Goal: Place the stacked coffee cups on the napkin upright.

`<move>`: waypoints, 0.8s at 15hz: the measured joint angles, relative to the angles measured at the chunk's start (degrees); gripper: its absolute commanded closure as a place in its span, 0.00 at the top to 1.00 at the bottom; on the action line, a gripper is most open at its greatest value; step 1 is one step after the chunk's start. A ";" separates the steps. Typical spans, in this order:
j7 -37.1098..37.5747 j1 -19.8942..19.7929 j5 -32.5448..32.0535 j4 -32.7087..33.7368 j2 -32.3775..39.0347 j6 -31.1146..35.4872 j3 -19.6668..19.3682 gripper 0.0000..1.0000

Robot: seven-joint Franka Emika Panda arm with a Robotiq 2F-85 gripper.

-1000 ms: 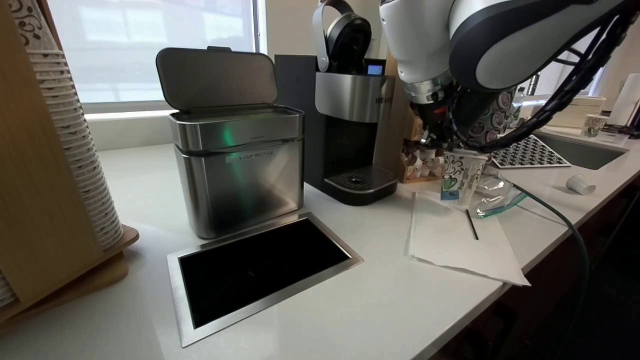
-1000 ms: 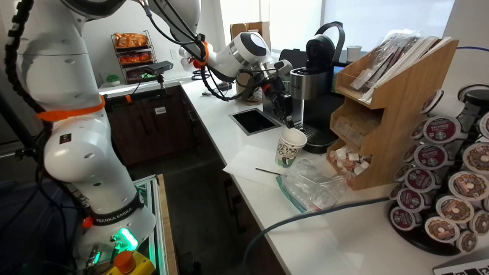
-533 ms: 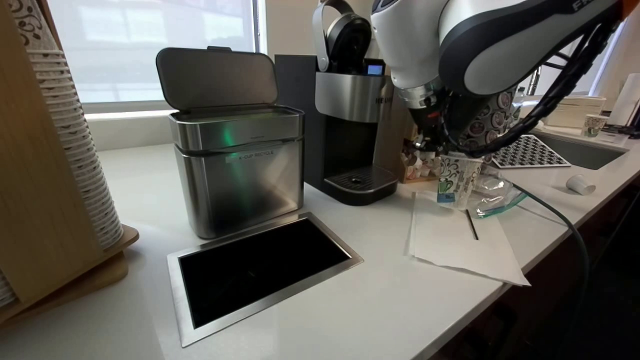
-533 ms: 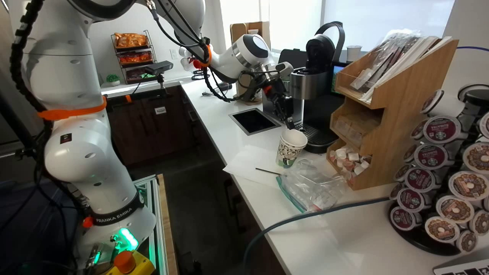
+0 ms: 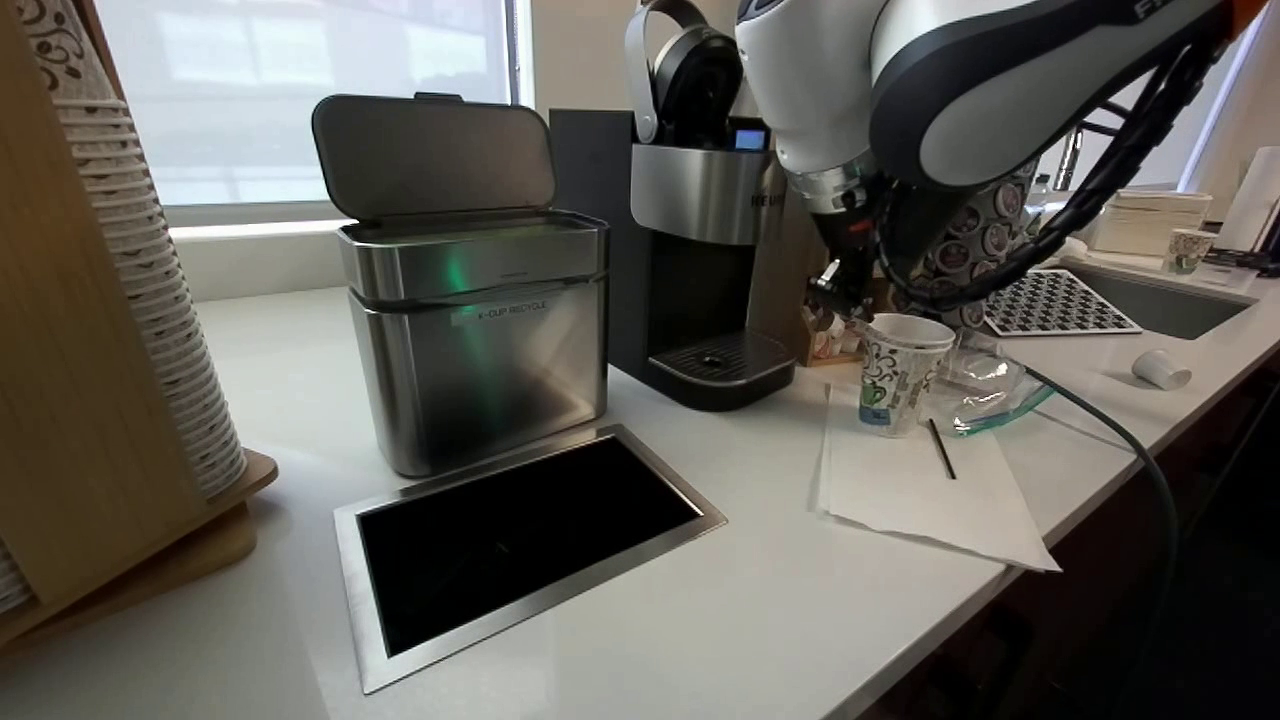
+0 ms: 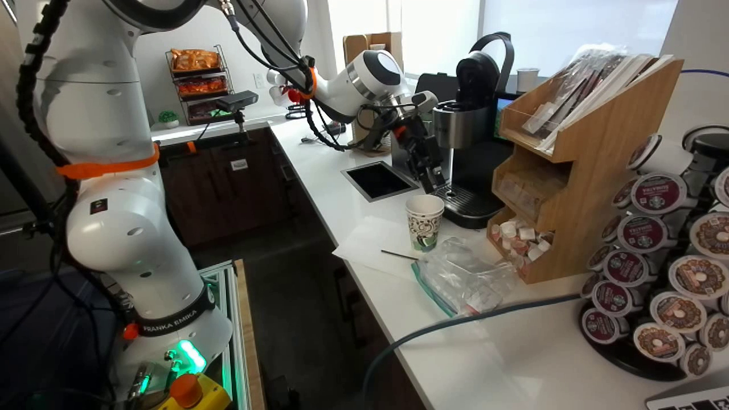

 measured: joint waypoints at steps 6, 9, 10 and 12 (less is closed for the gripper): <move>-0.03 0.09 2.91 0.23 -1.85 0.00 0.00 1.00; -0.64 -0.10 7.06 -0.02 -4.04 0.03 -0.01 1.00; -1.28 -0.23 8.73 -0.26 -4.96 0.08 -0.05 1.00; -2.89 -0.61 12.15 -1.21 -7.09 0.49 -0.23 1.00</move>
